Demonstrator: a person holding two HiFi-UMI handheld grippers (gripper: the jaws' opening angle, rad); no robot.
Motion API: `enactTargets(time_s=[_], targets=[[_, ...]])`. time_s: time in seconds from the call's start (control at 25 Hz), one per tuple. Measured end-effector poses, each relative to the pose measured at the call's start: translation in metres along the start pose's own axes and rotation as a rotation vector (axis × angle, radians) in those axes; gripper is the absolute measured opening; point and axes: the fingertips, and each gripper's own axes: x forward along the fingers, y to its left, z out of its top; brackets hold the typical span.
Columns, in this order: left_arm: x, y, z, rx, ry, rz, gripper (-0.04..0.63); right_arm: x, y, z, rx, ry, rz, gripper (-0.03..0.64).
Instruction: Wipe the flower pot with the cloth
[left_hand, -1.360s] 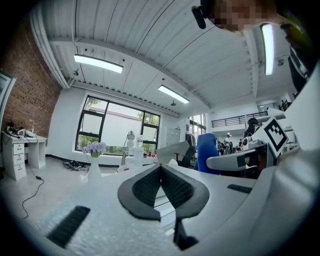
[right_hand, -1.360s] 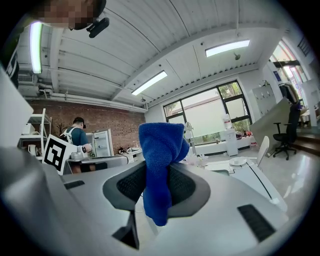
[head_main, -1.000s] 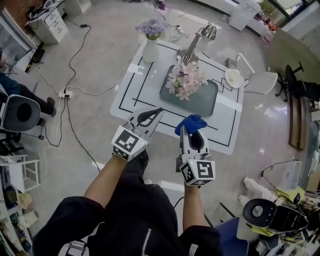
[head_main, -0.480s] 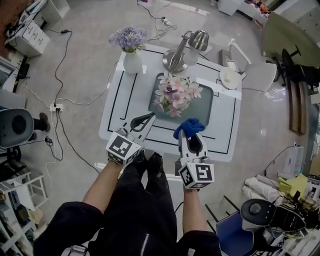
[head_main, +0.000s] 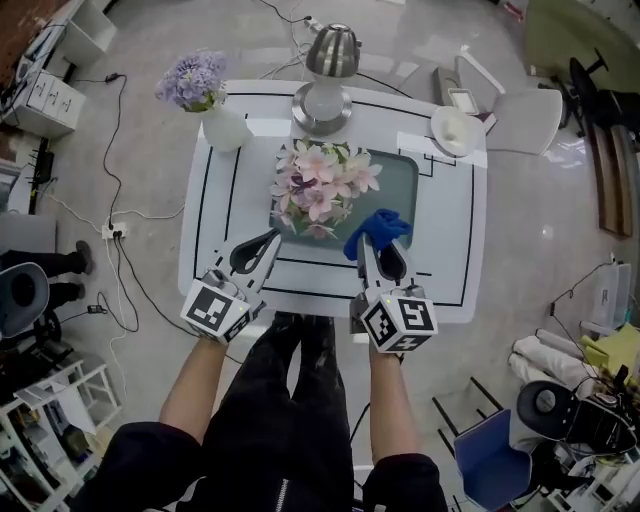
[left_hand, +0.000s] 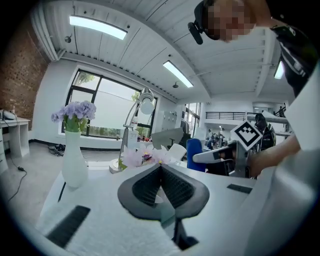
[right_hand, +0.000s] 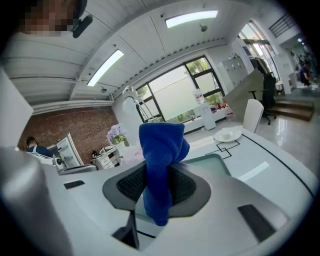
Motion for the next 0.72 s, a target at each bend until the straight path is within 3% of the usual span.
enactTargets(time_s=[0.16, 0.32, 0.52, 0.72], targets=[[0.002, 0.0, -0.01, -0.029, 0.03, 0.011, 0.006, 0.024, -0.03, -0.015, 0.061, 0.043, -0.005, 0.11], [0.0, 0.005, -0.018, 0.004, 0.027, 0.029, 0.005, 0.049, -0.053, -0.028, 0.106, 0.096, 0.002, 0.109], [-0.003, 0.005, -0.019, 0.022, 0.042, 0.048, 0.006, 0.082, -0.07, -0.039, 0.275, 0.181, 0.041, 0.109], [-0.005, 0.007, -0.02, 0.033, 0.056, 0.066, 0.006, 0.109, -0.078, -0.054, 0.376, 0.237, 0.087, 0.109]])
